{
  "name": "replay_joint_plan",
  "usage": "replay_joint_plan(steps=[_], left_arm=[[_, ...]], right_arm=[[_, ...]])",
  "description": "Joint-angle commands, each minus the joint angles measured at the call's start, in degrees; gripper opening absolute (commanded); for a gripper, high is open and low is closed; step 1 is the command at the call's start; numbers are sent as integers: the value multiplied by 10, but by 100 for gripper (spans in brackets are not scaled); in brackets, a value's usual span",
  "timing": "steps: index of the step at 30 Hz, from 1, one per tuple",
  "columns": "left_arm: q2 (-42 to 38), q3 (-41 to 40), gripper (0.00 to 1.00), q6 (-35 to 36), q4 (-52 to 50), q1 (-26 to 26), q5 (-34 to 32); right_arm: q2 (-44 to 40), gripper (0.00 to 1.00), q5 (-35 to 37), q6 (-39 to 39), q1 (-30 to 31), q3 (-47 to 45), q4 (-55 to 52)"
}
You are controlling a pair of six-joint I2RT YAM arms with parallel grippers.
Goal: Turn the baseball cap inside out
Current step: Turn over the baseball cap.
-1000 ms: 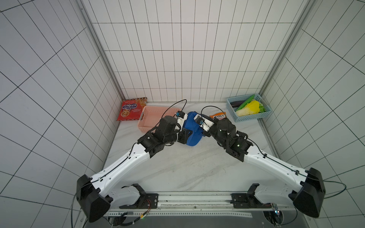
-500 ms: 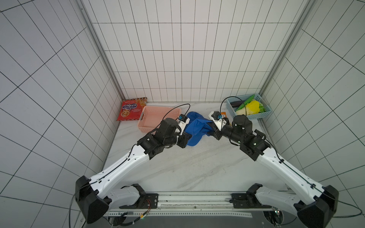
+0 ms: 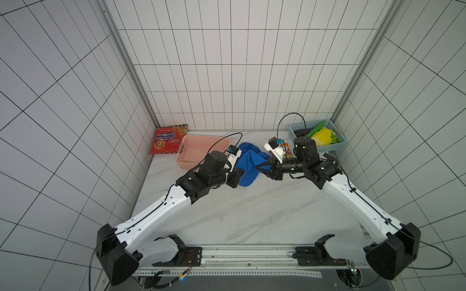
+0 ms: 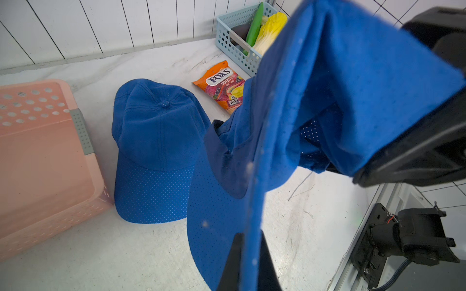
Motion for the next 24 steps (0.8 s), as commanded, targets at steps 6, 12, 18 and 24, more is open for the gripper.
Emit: replay_joint_plan(steps=[6,12,18,24], left_arm=[[61,-18,26,-89,95,98,105],[65,-53,70,-111,98,138,141],[-2,-104,98,-100,73,141,116],[-72,-129,95,-81,101,139,194]], right_arm=[[28,0,-85,76,-5,45,-14],[29,0,-35,175,-31,21,60],[35,0,-18,268,-62,1,117],[39,0,-59,306,-74,-11,152]])
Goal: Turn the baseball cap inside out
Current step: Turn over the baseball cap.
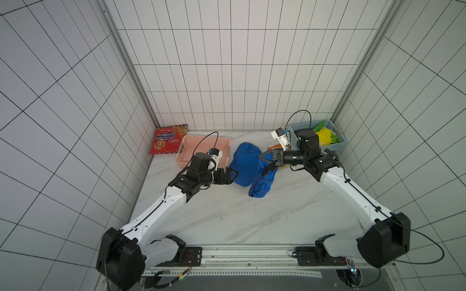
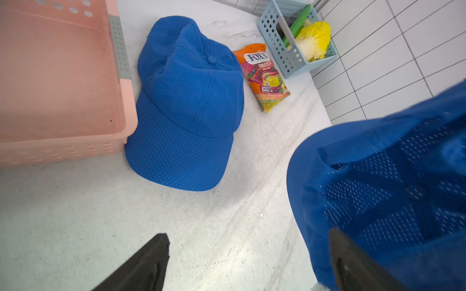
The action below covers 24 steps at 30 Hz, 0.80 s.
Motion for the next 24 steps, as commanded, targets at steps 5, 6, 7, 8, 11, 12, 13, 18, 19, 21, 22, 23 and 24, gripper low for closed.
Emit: replay_joint_plan(steps=[5,6,7,8,11,12,13,18,19,21,22,23,24], left_arm=[[-35,-4,83,-35,146,-19,118],[-26,1,80,-47,164,-26,127],[-15,8,77,-57,179,-32,135],[-4,17,74,-67,189,-39,145],[34,48,69,-95,212,-59,172],[44,53,68,-106,228,-68,176],[52,56,66,-119,244,-76,178],[89,45,64,-186,343,-104,172],[95,44,63,-194,353,-105,169],[101,43,62,-211,375,-104,163],[103,42,62,-221,388,-104,160],[105,42,62,-234,402,-104,155],[106,41,62,-246,413,-103,152]], right_arm=[[4,0,-75,53,-7,-5,66],[3,0,-78,55,-7,-4,69],[3,0,-81,60,-7,-3,74],[3,0,-83,65,-7,-3,78],[4,0,-93,98,-7,-6,114],[4,0,-97,115,-7,-7,133],[5,0,-99,127,-7,-10,148],[0,0,-104,146,-6,-9,166],[-1,0,-105,146,-6,-9,166],[-5,0,-107,149,-5,-11,167],[-7,0,-108,150,-5,-13,167],[-9,0,-108,150,-5,-14,166],[-11,0,-109,150,-5,-15,165]])
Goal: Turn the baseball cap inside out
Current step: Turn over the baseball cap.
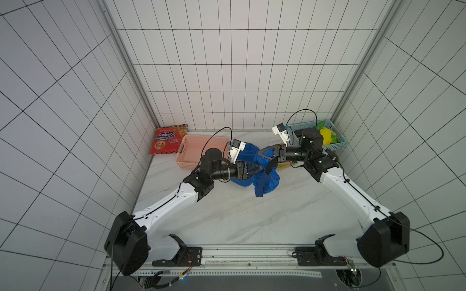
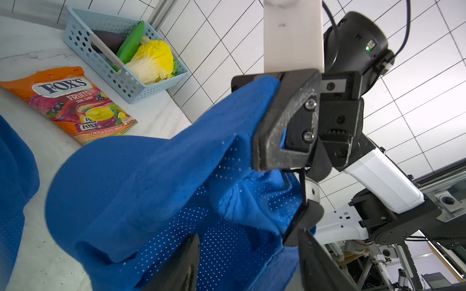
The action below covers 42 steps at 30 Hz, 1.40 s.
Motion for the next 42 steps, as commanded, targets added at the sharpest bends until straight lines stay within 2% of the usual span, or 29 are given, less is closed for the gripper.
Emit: replay_joint_plan(steps=[1,14,18,20,22,24,25,29,33,36,42], left_arm=[[5,0,62,-57,81,1,-12],[52,15,59,-90,95,-3,38],[70,29,45,-95,95,-8,50],[72,34,34,-96,96,-10,52],[71,35,18,-95,97,-11,47],[62,29,3,-96,92,-10,23],[55,24,0,-98,85,-8,2],[14,-8,0,-98,75,-2,-72],[-19,-20,0,-83,41,-2,-138],[-29,-21,0,-78,23,-1,-169],[-28,-18,0,-87,19,-1,-198]], right_arm=[[-14,0,-15,9,-3,-6,24],[-17,0,-15,22,-3,17,41],[-16,0,-15,29,-3,16,50],[-17,0,-15,30,-2,16,51],[-18,0,-11,25,-3,14,50],[-21,8,-10,11,-8,15,37],[-22,15,-5,-3,-15,19,11],[-40,47,30,-80,-66,49,-102],[-78,83,114,-116,-106,46,-163],[-104,90,180,-137,-109,37,-193],[-146,92,268,-127,-83,3,-217]])
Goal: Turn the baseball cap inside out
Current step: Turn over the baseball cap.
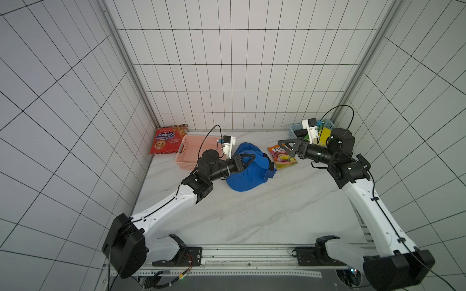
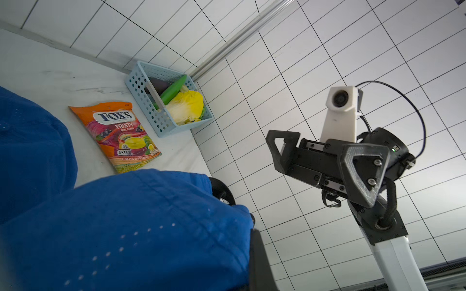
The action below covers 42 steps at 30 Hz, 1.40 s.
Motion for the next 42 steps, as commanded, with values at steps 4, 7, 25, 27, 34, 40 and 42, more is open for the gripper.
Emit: replay_joint_plan(steps=[4,7,25,27,34,40,42], left_arm=[[-3,-2,0,-3,-6,4,-43],[-3,-2,0,-10,-6,4,-42],[-21,11,0,-54,-3,3,-57],[-24,12,0,-53,-9,4,-59],[-41,7,0,-44,-43,10,-77],[-57,-2,0,-40,-91,49,-83],[-61,-10,0,-36,-105,72,-80]], right_arm=[[-40,92,163,-43,89,-33,-69],[-59,93,264,-76,156,-64,-73],[-39,96,564,-172,354,-181,90],[-24,94,574,-160,354,-175,94],[-14,35,586,-153,347,-171,91],[-35,1,351,-137,238,-168,70],[-32,0,208,-125,183,-159,64]])
